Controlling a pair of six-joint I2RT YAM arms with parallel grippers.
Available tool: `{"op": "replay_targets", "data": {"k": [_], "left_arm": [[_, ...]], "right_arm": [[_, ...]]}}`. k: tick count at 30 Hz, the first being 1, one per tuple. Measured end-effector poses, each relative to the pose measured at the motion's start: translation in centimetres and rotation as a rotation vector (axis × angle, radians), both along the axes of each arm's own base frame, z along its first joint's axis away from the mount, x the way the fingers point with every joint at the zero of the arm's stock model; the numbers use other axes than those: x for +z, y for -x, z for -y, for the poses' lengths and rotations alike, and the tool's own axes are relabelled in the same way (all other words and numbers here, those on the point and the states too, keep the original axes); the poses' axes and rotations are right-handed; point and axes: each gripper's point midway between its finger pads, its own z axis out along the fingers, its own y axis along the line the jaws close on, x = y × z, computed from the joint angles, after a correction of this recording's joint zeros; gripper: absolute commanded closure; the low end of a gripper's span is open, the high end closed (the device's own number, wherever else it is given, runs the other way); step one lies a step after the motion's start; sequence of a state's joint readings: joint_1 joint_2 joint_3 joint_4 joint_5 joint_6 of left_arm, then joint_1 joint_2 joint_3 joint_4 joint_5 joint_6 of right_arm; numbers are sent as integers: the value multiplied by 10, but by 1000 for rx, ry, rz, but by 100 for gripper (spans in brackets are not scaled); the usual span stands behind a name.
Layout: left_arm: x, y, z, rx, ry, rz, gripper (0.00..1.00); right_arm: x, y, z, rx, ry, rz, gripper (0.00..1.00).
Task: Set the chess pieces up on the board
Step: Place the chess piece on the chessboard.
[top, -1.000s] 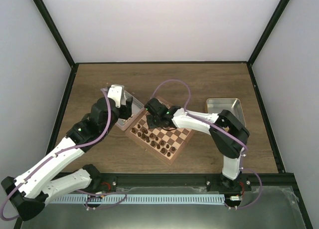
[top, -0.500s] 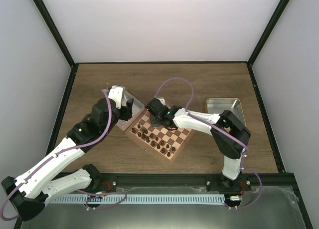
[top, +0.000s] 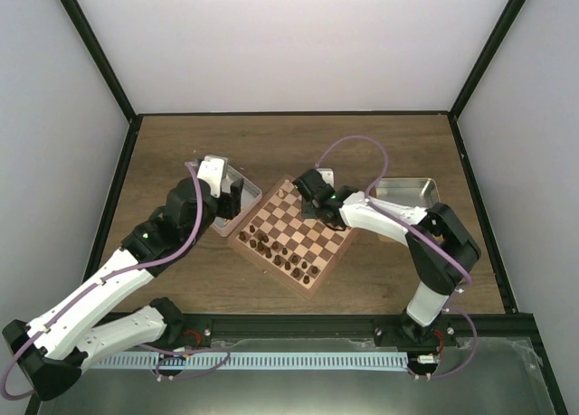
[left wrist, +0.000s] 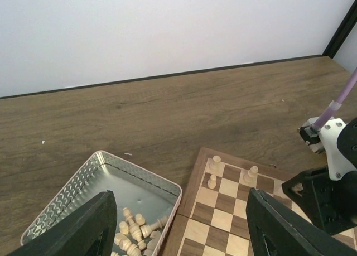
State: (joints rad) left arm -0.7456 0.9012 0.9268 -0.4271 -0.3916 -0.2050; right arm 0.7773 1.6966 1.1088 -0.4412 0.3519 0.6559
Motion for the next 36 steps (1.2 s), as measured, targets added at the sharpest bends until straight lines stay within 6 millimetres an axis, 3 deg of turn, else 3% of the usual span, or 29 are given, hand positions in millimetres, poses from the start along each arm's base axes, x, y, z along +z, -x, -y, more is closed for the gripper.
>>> {"op": "replay_targets", "data": {"k": [3, 8, 14, 36], "left_arm": [[0, 0, 0, -1, -1, -1, 34], [-1, 0, 0, 0, -2, -2, 34], [-3, 0, 0, -1, -4, -5, 34], [-3, 1, 0, -5, -3, -6, 34]], "right_arm": [[-3, -6, 11, -28, 4, -5, 88], [-4, -14, 12, -28, -12, 3, 88], [-21, -17, 14, -20, 6, -29, 88], [-21, -40, 15, -33, 9, -2, 88]]}}
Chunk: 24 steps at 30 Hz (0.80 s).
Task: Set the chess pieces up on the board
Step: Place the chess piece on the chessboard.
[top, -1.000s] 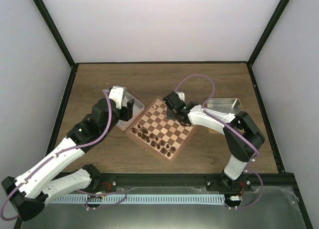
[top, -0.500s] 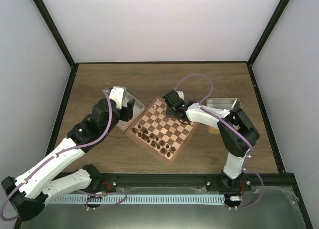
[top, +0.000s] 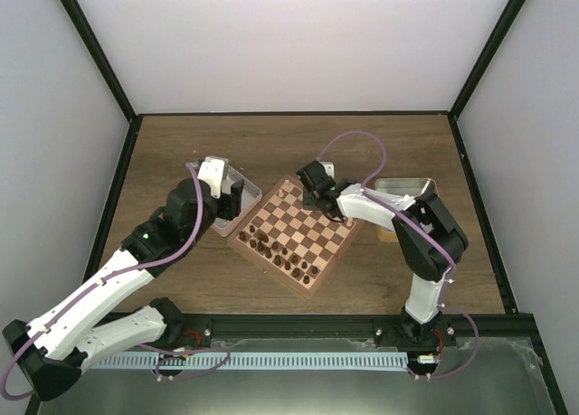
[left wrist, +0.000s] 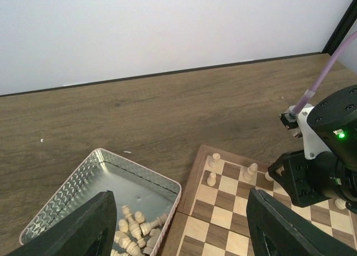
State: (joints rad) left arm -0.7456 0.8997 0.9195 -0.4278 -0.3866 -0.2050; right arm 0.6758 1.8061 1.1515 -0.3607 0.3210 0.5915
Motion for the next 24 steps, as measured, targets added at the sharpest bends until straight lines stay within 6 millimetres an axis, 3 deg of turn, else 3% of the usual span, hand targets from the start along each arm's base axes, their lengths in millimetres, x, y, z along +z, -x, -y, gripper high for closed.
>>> {"op": "replay_targets", "data": {"k": [24], "left_arm": [[-1, 1, 1, -9, 2, -3, 34]], "right_arm": [[0, 0, -10, 68, -21, -19, 84]]}}
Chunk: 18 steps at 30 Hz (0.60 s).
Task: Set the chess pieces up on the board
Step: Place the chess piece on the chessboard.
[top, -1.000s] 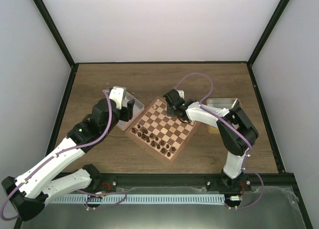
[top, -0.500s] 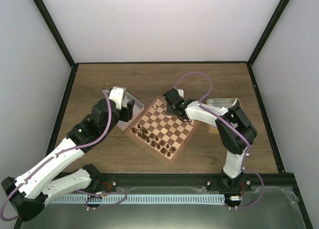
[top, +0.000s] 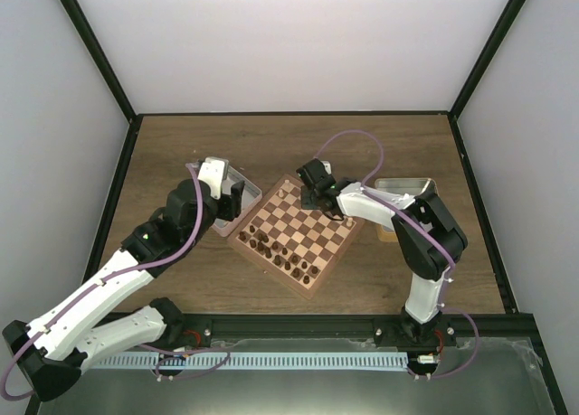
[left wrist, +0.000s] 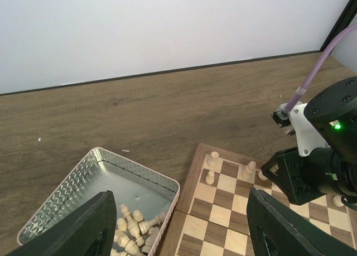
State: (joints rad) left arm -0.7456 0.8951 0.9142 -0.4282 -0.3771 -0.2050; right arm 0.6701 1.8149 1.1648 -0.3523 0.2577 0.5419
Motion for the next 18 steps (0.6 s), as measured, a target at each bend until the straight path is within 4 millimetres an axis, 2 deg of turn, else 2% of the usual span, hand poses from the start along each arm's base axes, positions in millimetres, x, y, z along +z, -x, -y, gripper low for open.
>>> {"op": "replay_targets", "data": {"k": [18], "left_arm": [[0, 0, 0, 3, -2, 0, 34]], "right_arm": [[0, 6, -2, 17, 12, -13, 82]]}}
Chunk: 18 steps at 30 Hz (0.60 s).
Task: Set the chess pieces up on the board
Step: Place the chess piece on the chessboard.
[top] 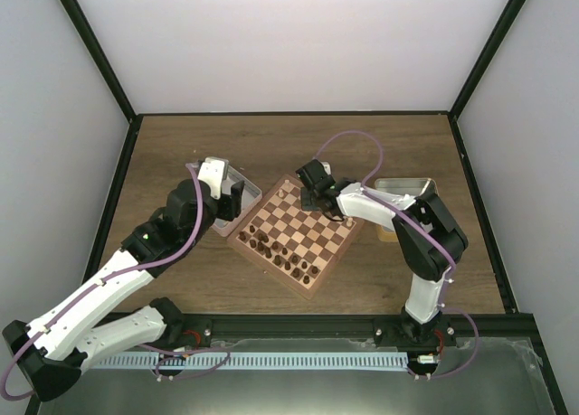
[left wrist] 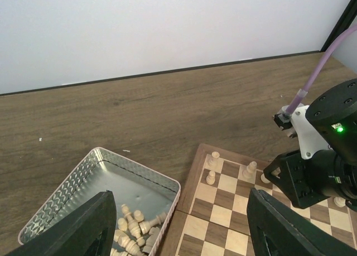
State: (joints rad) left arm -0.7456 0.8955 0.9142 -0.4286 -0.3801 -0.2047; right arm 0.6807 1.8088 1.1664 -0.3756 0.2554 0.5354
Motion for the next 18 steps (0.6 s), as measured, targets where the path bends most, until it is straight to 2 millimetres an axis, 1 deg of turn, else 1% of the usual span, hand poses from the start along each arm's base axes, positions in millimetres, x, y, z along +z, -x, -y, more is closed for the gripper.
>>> {"op": "replay_targets", "data": {"k": [7, 18], "left_arm": [[0, 0, 0, 0, 0, 0, 34], [0, 0, 0, 0, -1, -1, 34]], "right_arm": [[-2, 3, 1, 2, 8, -9, 76], [-5, 7, 4, 4, 24, -31, 75]]}}
